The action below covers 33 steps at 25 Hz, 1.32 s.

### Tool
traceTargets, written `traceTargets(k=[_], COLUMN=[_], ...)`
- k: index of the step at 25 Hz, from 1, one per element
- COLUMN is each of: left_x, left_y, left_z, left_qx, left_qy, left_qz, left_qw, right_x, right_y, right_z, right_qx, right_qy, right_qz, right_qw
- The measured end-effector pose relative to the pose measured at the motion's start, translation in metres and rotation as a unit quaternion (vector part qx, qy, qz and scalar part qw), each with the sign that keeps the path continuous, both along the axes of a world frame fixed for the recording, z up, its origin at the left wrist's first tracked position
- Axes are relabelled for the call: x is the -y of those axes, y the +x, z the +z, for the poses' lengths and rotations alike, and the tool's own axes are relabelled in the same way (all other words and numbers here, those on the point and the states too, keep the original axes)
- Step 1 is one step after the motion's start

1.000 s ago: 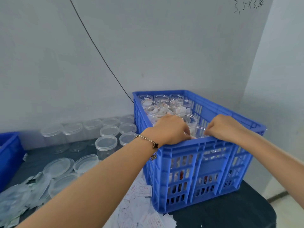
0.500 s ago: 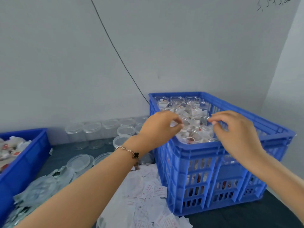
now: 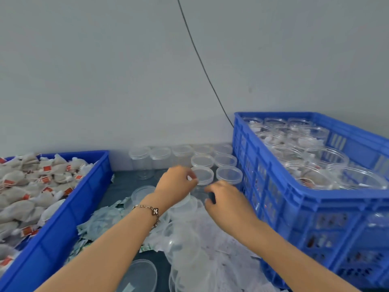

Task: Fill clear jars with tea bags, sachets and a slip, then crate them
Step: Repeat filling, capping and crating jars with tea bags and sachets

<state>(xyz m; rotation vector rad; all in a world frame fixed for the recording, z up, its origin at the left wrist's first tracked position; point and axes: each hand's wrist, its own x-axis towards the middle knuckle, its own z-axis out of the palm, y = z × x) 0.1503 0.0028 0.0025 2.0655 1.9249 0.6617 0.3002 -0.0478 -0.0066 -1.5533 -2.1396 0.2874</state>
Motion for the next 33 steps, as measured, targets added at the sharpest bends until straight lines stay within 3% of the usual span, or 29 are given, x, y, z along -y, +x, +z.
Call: traceTargets(k=[4,9,14,17,21,24,26,28,30,33], left_x=[-0.022,-0.06,-0.08,-0.062,-0.023,0.012,0.039,0.068,0.09,0.107], left_y=[-0.006,-0.011,-0.006,-0.004,-0.013,-0.041,-0.07,-0.095,-0.111,-0.13], left_z=[-0.046,-0.088,-0.084,-0.063,-0.019,-0.005,-0.013,-0.027,-0.042,-0.056], left_qx=[0.025,0.135,0.28,0.315,0.285,0.19,0.117,0.056,0.007,0.009], left_qy=[-0.097,-0.124,-0.048,0.019,0.185,0.196,0.176,0.147,0.141,0.141], left_qz=[0.026,0.021,-0.015,-0.051,-0.096,-0.057,-0.061,-0.083,-0.103,-0.101], left_qw=[0.995,0.983,0.959,0.947,0.936,0.96,0.975,0.984,0.984,0.985], right_x=[-0.047,-0.094,-0.104,-0.086,-0.046,-0.013,0.004,0.019,0.031,0.036], right_y=[-0.02,-0.026,-0.029,-0.03,-0.042,-0.048,-0.051,-0.063,-0.084,-0.119], right_z=[-0.047,-0.089,-0.095,-0.085,-0.057,-0.034,-0.02,-0.01,-0.008,-0.016], right_qx=[-0.124,-0.24,-0.274,-0.305,-0.36,-0.417,-0.355,-0.22,-0.109,0.005], right_qy=[-0.204,-0.27,-0.255,-0.166,-0.08,-0.073,-0.082,-0.103,-0.127,-0.12], right_qz=[-0.043,-0.085,-0.072,-0.049,-0.011,-0.015,-0.022,-0.005,0.022,0.016], right_qw=[0.97,0.928,0.925,0.937,0.93,0.906,0.931,0.97,0.986,0.993])
